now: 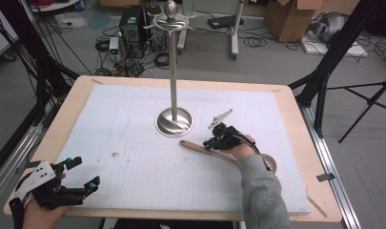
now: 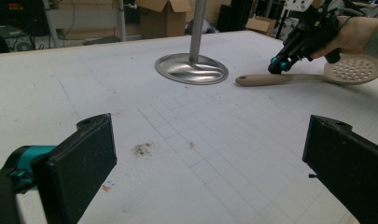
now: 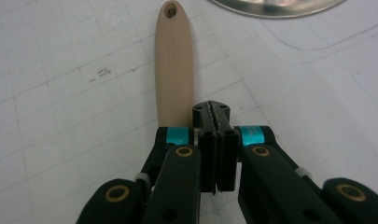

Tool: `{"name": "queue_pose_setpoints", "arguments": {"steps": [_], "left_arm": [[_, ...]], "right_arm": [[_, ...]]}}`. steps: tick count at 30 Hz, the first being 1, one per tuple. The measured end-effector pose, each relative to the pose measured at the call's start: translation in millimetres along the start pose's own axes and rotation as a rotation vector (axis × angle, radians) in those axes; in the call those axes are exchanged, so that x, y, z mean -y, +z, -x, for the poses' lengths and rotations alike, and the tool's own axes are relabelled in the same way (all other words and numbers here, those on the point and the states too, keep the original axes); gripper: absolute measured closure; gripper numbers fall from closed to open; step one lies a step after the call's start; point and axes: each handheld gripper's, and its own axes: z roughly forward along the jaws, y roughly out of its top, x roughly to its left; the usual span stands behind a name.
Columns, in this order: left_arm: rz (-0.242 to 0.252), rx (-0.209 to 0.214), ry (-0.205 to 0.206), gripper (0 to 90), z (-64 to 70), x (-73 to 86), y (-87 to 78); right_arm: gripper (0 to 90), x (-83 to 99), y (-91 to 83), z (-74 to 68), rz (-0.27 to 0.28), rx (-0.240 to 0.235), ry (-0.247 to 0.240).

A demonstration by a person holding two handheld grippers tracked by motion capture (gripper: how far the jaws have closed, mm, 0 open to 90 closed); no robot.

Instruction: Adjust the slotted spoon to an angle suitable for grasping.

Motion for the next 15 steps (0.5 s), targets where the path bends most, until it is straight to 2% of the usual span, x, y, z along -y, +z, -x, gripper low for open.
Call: {"name": "queue_pose_setpoints", "arguments": {"steps": [6, 11, 15], "left_arm": [[-0.004, 0.003, -0.001, 2.9, 0.3, 0.3, 2.1], [-0.006, 0.007, 0.003, 3.0, 0.4, -0.3, 3.1], [0.000, 0.009, 0.002, 3.0, 0.0, -1.0, 3.5]], "right_arm": [[90.0, -2.2, 2.6, -6.2, -0.004, -0.024, -0.035], [90.0, -3.8, 4.3, -10.3, -0.012, -0.025, -0.043], [90.0, -4.0, 0.5, -9.3, 0.020, -0.033, -0.013]]}}
